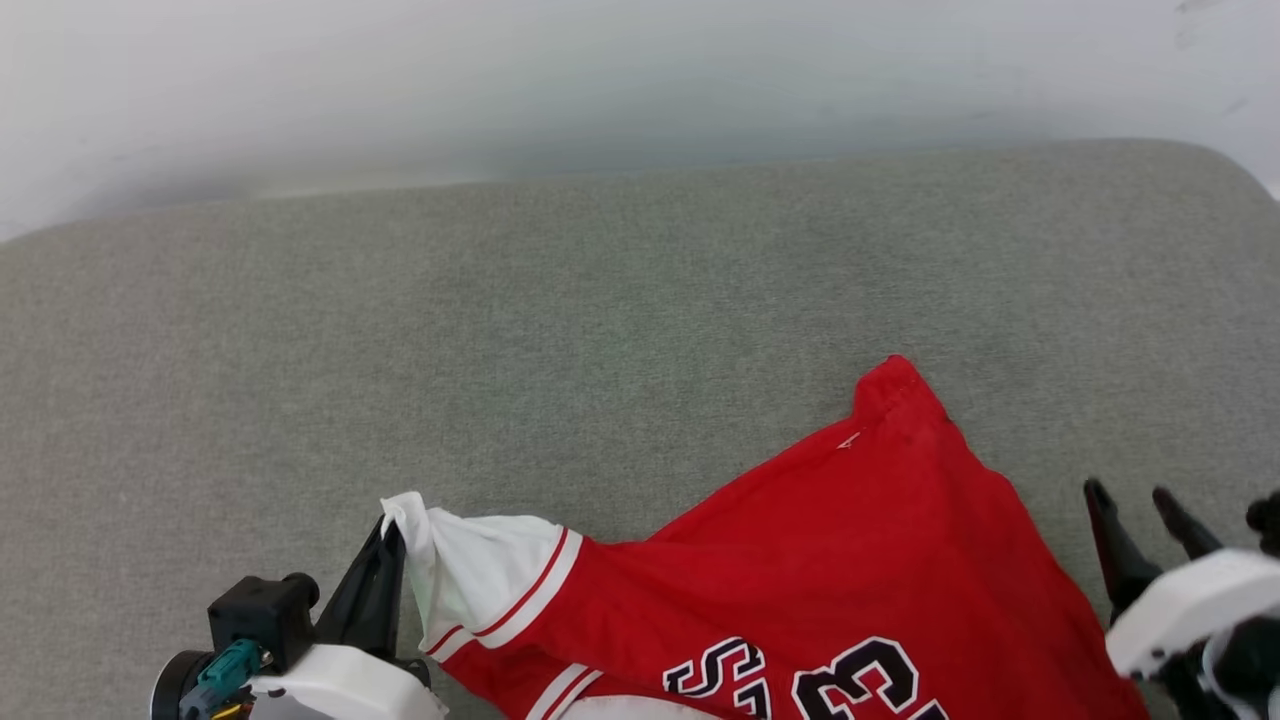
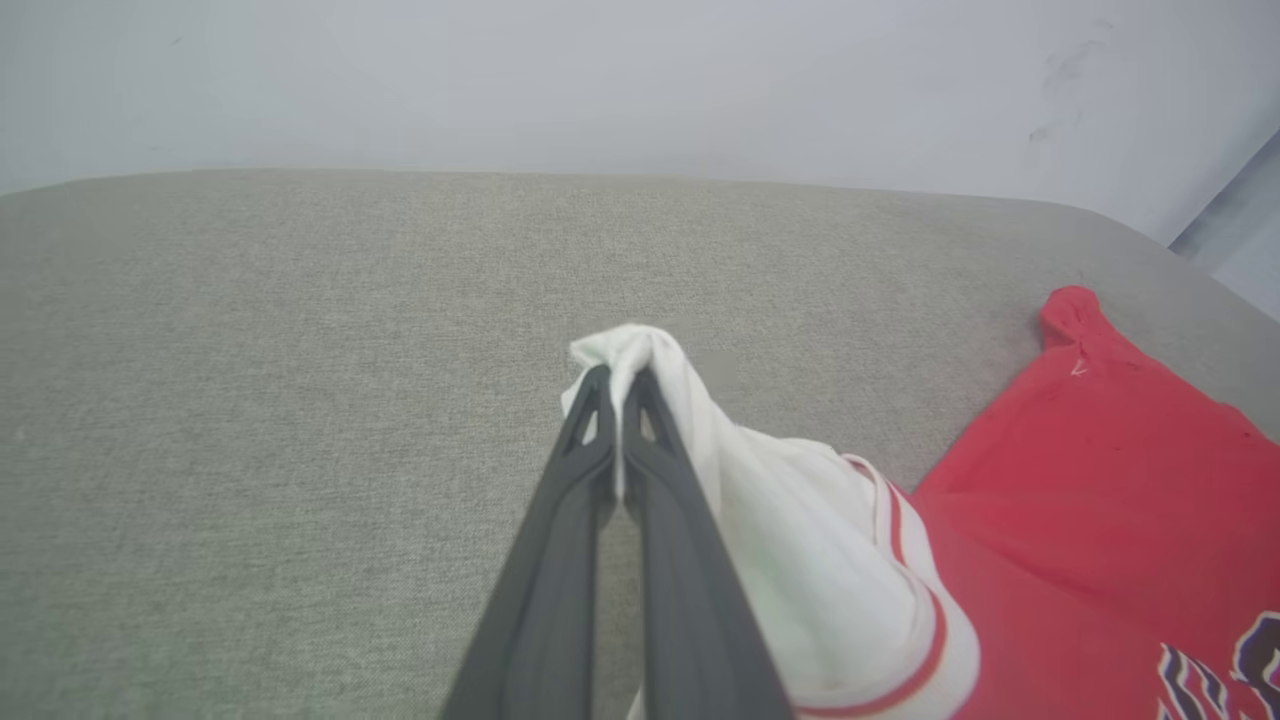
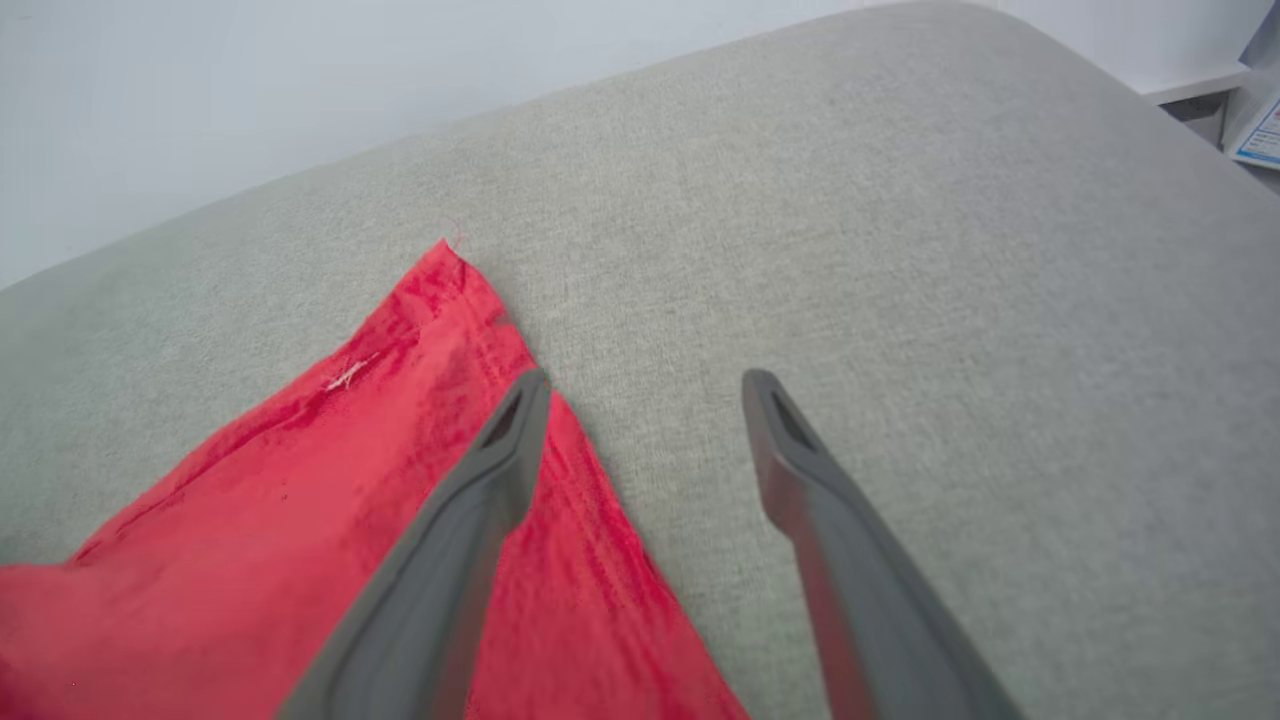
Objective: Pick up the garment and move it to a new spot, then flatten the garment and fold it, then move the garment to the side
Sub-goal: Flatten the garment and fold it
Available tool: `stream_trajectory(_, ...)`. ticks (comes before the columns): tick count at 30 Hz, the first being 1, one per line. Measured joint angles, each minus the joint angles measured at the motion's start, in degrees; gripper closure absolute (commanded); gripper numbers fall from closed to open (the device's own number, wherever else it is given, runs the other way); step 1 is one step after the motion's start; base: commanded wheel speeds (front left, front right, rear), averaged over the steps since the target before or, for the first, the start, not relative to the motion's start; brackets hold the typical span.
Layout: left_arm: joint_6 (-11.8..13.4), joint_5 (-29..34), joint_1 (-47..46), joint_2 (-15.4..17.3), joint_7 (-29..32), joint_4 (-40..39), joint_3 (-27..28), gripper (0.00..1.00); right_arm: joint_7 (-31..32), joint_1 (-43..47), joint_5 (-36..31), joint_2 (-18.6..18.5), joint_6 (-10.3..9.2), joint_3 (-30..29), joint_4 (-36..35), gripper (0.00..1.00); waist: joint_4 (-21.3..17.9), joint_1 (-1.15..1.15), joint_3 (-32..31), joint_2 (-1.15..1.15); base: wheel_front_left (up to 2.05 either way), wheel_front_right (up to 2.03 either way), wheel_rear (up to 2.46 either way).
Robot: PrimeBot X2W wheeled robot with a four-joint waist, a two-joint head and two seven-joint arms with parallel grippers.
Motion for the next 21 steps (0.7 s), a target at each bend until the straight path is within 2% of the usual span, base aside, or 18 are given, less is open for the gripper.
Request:
stream_trajectory(2, -0.3, 0.4, -0.7, -0.2, -0.1, -0.2, -0.5, 1.00, -0.9, -3.5, 0.4, -1.1, -0.01, 1.4, 2.4, 0.00, 0.5, 0.00, 0.7, 0.00, 0.00, 0.00, 0.00)
stream_trajectory(6, -0.8, 1.1, -3.5, -0.6, -0.5, -1.2, -1.4, 1.00, 2.5, -11.1, 2.1, -4.9, -0.01, 5.8, 6.6, 0.00, 1.8, 0.00, 2.7, 0.00, 0.00, 0.00, 0.00)
stream_trajectory(14, -2.2, 2.7, -9.7, -2.2, -1.9, -2.1, -3.5, 1.00, 23.9, -26.0, 7.6, -12.9, -0.01, 15.9, 10.5, 0.00, 5.0, 0.01, 8.6, 0.00, 0.00, 0.00, 0.00)
stream_trajectory(18, -2.7, 3.1, -11.9, -2.8, -2.6, -2.2, -4.2, 1.00, 31.7, -31.1, 8.8, -14.8, -0.01, 20.0, 11.6, 0.00, 6.5, 0.01, 11.4, 0.00, 0.00, 0.00, 0.00)
stream_trajectory(21, -2.9, 3.4, -12.8, -3.0, -3.2, -2.2, -4.2, 1.00, 35.0, -34.0, 9.9, -14.8, 0.00, 21.8, 13.3, 0.00, 7.2, 0.01, 13.4, 0.00, 0.00, 0.00, 0.00)
